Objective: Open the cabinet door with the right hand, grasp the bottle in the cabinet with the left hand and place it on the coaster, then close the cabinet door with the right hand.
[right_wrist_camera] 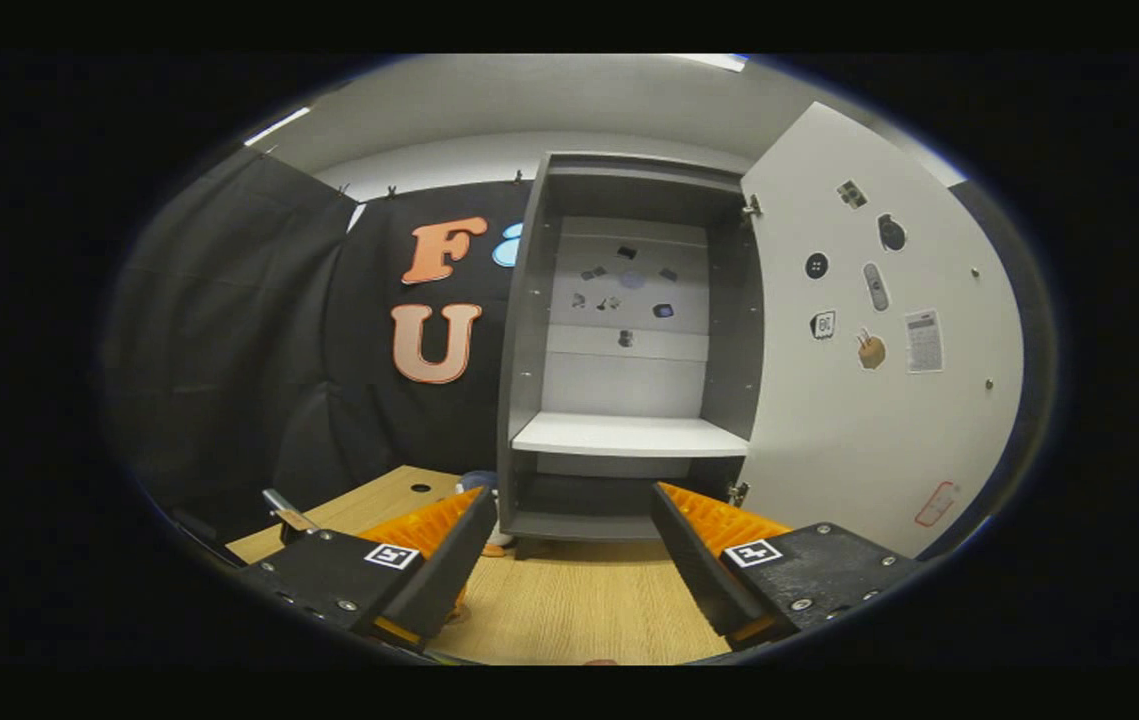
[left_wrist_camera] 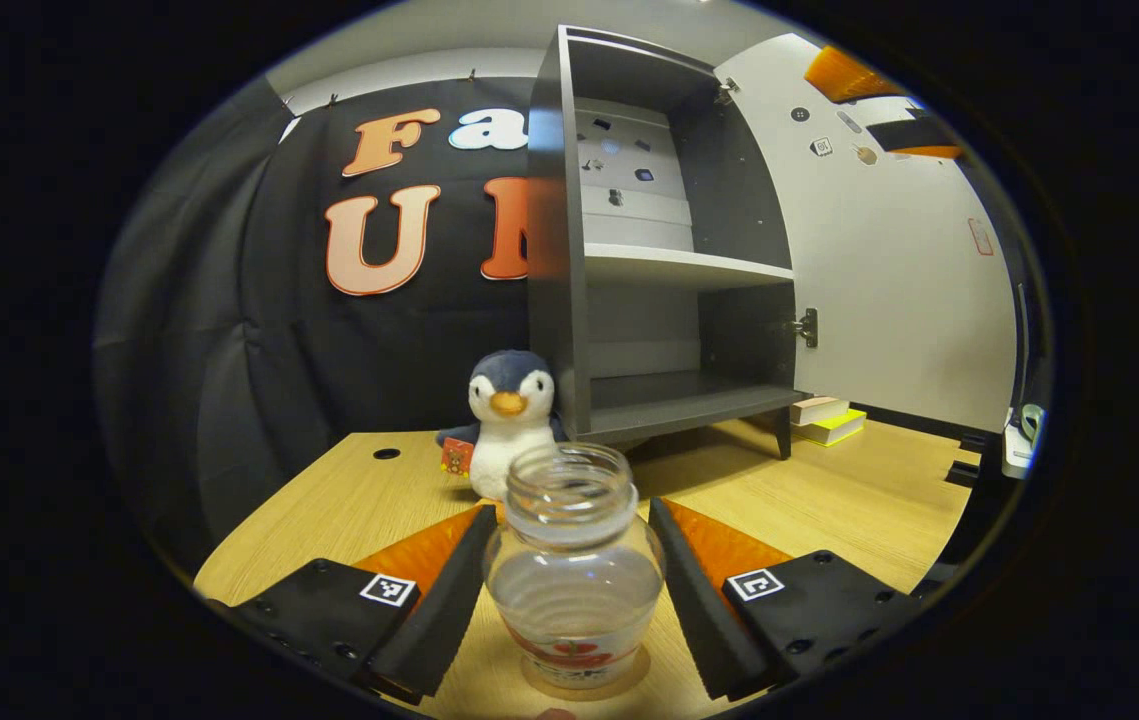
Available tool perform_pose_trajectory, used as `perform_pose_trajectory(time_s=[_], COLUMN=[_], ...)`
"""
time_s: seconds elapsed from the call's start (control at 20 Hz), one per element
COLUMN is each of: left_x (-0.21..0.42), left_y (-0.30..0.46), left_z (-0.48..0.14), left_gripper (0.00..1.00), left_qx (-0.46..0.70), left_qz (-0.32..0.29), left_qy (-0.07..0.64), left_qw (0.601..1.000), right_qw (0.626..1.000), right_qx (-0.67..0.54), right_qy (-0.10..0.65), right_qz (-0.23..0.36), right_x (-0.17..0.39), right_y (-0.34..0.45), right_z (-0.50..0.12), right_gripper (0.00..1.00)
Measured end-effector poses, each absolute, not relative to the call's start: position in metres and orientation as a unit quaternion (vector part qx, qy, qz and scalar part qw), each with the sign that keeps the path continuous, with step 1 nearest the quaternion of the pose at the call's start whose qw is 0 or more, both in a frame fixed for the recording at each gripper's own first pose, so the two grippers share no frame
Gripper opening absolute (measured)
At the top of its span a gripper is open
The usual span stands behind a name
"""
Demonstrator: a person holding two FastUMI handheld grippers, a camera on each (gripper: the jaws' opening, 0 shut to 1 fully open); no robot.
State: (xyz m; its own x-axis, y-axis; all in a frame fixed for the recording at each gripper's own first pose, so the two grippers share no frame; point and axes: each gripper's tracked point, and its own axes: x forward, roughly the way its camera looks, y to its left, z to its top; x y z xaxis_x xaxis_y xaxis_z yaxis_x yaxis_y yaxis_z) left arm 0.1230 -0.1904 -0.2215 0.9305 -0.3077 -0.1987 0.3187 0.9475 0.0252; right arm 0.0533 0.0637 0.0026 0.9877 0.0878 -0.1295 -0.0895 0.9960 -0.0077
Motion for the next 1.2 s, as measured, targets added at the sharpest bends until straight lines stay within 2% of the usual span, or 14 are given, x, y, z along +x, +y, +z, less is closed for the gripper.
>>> perform_pose_trajectory(time_s=[0.05, 0.65, 1.0, 1.2], left_x=[0.125, 0.125, 0.119, 0.114], left_y=[-0.192, -0.204, -0.215, -0.221], left_z=[-0.215, -0.11, -0.049, -0.012], left_gripper=[0.96, 0.97, 0.97, 0.97], left_qx=[0.03, 0.013, -0.007, -0.003], left_qz=[-0.159, -0.142, -0.125, -0.113], left_qy=[0.092, 0.072, 0.067, 0.041], left_qw=[0.983, 0.987, 0.99, 0.993], right_qw=[0.997, 0.999, 0.993, 0.985], right_qx=[-0.005, -0.001, -0.01, -0.02], right_qy=[0.062, 0.044, 0.02, 0.017], right_qz=[0.041, -0.02, -0.118, -0.169], right_x=[0.053, 0.041, 0.026, 0.01], right_y=[0.062, 0.021, -0.038, -0.073], right_z=[0.004, 0.015, 0.029, 0.033], right_gripper=[0.97, 0.95, 0.95, 0.95])
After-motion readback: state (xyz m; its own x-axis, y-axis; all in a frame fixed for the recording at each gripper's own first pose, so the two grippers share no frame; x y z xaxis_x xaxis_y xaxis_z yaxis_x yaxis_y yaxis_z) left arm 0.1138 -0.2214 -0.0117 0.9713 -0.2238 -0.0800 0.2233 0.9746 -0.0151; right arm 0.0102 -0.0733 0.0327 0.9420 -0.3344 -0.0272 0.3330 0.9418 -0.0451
